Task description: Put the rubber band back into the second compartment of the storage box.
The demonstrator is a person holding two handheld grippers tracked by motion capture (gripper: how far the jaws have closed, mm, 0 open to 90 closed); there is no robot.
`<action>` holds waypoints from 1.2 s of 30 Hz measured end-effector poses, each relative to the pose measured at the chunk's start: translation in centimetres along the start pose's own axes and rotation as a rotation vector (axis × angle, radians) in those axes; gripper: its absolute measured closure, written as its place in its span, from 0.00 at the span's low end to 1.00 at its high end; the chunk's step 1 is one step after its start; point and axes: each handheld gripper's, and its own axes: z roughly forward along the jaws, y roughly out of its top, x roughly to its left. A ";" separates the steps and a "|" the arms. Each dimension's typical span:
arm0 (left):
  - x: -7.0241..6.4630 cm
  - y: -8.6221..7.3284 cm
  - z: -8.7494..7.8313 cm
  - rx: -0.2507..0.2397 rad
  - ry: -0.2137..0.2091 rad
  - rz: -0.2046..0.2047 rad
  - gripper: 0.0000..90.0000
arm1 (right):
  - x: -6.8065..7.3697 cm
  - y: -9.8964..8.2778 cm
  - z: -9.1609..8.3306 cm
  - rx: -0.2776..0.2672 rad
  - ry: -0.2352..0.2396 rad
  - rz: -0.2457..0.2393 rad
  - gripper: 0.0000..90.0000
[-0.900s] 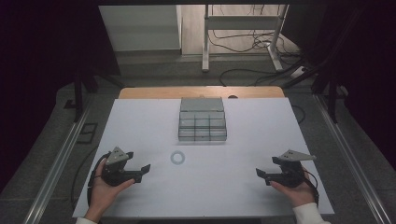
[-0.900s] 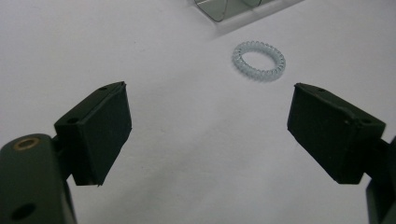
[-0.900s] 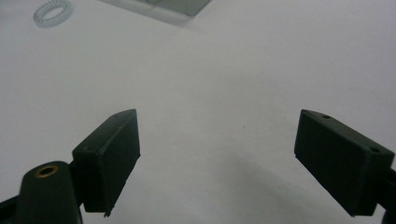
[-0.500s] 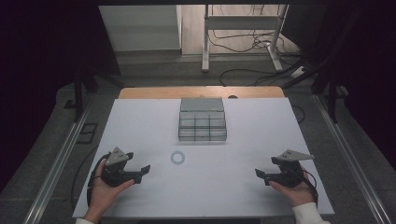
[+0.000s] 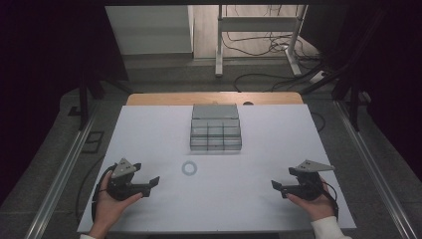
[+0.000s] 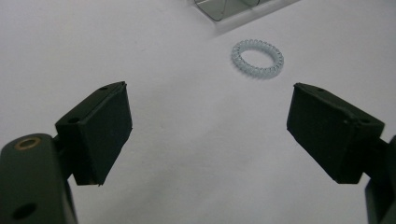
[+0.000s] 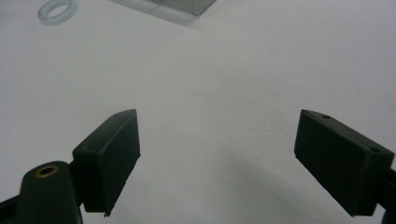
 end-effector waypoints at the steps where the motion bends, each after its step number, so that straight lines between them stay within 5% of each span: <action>1: 0.0 0.0 -0.1 0.001 0.001 0.002 0.16 | 0.0 0.0 0.0 -0.001 -0.001 0.000 0.17; 8: -0.1 0.6 -0.6 0.028 -0.007 -0.005 0.17 | 0.0 0.0 -0.1 -0.003 -0.011 0.009 0.17; 14: 0.1 1.8 -1.0 0.097 -0.033 -0.051 0.19 | 0.0 0.0 -0.2 -0.008 -0.010 0.005 0.17; 29: -0.3 5.6 -0.7 0.294 -0.051 -0.014 0.20 | 0.0 -0.1 0.0 -0.003 -0.004 -0.001 0.17; 36: 0.1 6.4 -0.1 0.338 -0.059 -0.019 0.20 | 0.0 -0.1 0.0 0.002 -0.005 -0.002 0.17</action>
